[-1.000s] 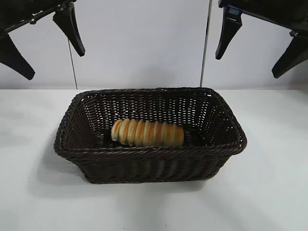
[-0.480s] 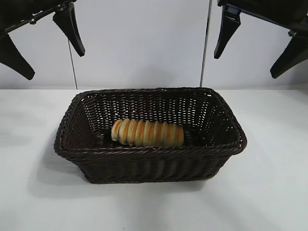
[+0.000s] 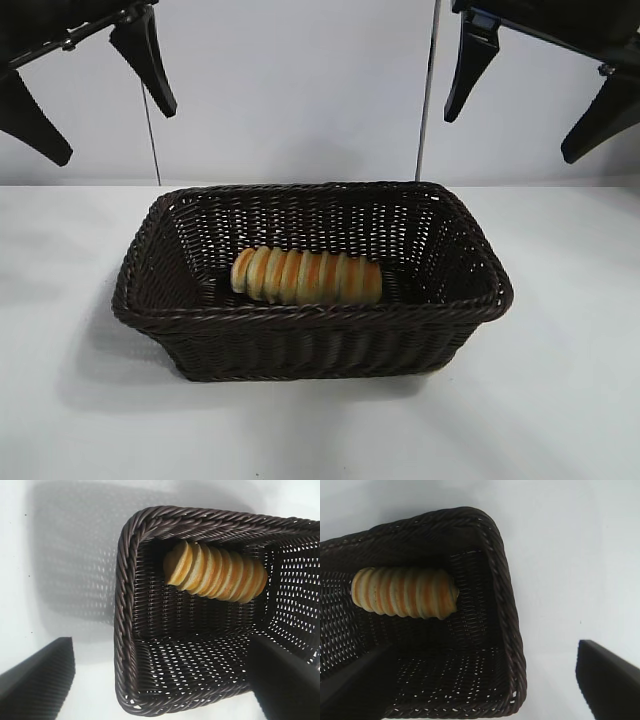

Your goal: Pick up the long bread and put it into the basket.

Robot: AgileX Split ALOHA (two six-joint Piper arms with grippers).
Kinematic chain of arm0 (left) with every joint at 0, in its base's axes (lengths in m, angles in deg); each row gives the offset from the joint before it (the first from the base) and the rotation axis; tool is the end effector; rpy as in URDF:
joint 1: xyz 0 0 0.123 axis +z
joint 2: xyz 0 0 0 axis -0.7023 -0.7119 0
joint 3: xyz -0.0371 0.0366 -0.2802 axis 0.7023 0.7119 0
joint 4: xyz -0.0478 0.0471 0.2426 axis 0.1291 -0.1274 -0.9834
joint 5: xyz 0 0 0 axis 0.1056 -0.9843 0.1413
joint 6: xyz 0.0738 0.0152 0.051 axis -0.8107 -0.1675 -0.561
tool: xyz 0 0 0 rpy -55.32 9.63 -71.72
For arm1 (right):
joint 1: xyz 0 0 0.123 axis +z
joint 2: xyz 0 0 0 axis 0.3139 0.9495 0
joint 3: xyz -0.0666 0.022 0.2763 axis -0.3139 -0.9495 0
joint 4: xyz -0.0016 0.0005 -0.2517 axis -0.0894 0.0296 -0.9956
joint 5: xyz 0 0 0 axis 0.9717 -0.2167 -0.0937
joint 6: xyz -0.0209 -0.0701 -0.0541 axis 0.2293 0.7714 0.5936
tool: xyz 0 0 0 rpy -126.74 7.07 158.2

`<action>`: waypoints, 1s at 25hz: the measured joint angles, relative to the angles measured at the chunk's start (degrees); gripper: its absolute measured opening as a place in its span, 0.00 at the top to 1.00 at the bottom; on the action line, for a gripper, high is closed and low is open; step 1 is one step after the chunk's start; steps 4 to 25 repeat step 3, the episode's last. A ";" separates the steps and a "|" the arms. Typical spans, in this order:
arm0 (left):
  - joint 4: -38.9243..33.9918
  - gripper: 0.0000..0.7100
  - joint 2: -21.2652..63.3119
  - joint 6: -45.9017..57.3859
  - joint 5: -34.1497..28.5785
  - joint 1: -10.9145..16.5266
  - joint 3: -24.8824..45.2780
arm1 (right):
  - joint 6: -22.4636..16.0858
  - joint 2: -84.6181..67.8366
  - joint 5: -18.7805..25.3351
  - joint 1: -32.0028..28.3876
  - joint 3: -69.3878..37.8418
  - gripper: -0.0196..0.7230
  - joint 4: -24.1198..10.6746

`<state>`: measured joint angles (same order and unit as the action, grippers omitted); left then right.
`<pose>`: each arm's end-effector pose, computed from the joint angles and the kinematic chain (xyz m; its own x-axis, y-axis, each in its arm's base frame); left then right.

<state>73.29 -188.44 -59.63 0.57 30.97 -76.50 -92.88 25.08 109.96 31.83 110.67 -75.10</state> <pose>0.3529 -0.1167 0.2829 -0.9757 -0.0928 -0.1983 -0.0049 0.9148 -0.4039 0.3294 0.0916 0.2998 -0.9250 0.1844 -0.3322 0.0915 0.9567 0.2763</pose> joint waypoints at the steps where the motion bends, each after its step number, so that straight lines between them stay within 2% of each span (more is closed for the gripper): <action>1: 0.00 0.06 0.00 0.00 0.00 0.00 0.00 | 0.00 0.00 0.00 0.00 0.00 0.04 0.00; 25: 0.00 0.06 0.00 0.00 0.00 0.00 0.00 | 0.00 0.00 0.00 0.00 0.00 0.04 0.00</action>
